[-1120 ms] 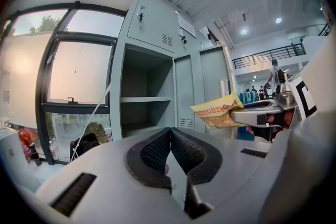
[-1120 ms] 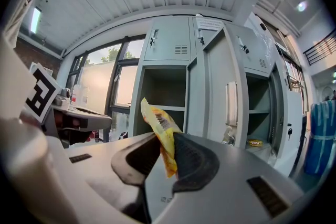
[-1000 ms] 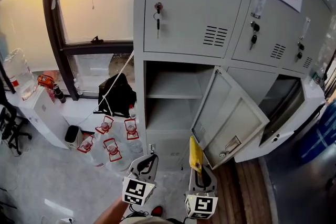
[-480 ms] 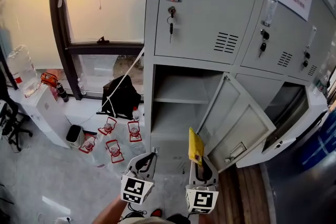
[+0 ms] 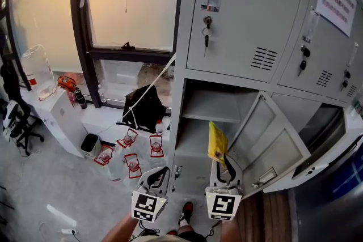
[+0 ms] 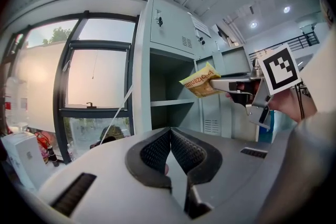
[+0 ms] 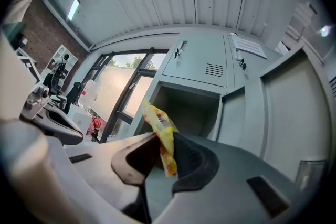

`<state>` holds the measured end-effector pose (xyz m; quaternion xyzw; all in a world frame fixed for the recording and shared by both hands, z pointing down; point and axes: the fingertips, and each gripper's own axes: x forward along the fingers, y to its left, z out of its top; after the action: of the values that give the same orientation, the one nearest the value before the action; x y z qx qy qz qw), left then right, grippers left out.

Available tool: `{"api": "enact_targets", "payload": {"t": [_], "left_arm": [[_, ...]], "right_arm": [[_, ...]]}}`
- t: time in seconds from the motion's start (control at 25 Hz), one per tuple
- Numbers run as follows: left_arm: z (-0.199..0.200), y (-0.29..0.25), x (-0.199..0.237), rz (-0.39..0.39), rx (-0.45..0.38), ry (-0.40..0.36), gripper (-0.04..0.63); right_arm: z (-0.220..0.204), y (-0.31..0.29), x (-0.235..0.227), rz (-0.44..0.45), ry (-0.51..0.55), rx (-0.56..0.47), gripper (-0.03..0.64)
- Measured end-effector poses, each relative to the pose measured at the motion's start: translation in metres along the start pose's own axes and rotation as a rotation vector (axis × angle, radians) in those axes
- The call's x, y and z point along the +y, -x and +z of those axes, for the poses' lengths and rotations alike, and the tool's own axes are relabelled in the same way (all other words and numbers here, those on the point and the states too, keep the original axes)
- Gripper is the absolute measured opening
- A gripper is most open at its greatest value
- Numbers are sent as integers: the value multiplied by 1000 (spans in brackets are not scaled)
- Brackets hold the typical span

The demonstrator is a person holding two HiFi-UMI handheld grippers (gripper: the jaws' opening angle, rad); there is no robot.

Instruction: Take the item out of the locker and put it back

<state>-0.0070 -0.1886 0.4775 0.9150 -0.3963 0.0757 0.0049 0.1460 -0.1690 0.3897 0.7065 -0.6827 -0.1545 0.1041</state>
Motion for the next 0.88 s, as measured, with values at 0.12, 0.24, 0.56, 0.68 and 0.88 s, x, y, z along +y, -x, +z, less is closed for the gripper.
{"api": "enact_targets", "payload": {"t": [0.12, 0.24, 0.56, 0.68, 0.88], "left_arm": [[3, -7, 9, 26, -4, 2, 23], [5, -14, 18, 47, -6, 4, 23], [8, -39, 45, 112, 4, 15, 23], [9, -46, 54, 134, 5, 21, 23], [4, -56, 66, 167, 16, 30, 23]], "right_arm": [[5, -22, 1, 22, 28, -17, 80], [9, -45, 0, 30, 56, -31, 78], [4, -103, 6, 94, 97, -35, 77], [-1, -123, 9, 112, 139, -21, 77], [-11, -152, 17, 152, 177, -1, 78]]}}
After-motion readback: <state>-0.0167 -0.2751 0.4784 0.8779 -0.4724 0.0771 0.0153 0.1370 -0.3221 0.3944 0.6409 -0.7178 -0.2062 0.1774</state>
